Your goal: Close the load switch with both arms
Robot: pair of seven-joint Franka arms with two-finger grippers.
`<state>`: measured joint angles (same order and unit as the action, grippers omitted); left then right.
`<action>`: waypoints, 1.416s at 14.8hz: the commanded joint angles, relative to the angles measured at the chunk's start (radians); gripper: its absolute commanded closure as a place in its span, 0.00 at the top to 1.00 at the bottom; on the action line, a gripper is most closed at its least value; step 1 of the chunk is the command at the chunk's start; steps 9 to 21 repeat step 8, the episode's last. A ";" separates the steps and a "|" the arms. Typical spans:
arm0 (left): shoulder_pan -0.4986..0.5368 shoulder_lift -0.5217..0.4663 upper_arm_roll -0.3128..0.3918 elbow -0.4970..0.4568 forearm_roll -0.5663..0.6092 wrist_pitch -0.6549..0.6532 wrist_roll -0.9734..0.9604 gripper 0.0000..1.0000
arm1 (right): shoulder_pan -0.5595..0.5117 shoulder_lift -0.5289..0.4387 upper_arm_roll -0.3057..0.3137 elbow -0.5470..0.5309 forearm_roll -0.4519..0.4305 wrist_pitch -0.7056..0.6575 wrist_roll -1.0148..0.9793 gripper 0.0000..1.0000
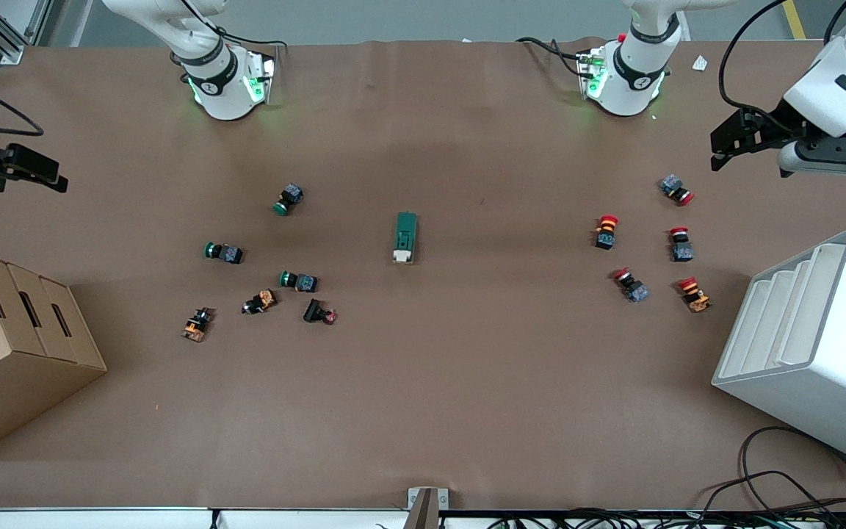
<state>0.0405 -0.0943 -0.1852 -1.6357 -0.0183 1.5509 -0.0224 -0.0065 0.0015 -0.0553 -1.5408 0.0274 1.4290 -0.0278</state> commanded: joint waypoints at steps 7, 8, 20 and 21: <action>0.019 0.021 0.004 0.043 0.003 -0.008 0.013 1.00 | -0.032 -0.110 0.041 -0.082 -0.010 0.018 -0.006 1.00; 0.021 0.021 0.004 0.043 0.003 -0.014 0.010 1.00 | -0.033 -0.115 0.041 -0.087 -0.010 0.016 -0.006 1.00; 0.021 0.021 0.004 0.043 0.003 -0.014 0.010 1.00 | -0.033 -0.115 0.041 -0.087 -0.010 0.016 -0.006 1.00; 0.021 0.021 0.004 0.043 0.003 -0.014 0.010 1.00 | -0.033 -0.115 0.041 -0.087 -0.010 0.016 -0.006 1.00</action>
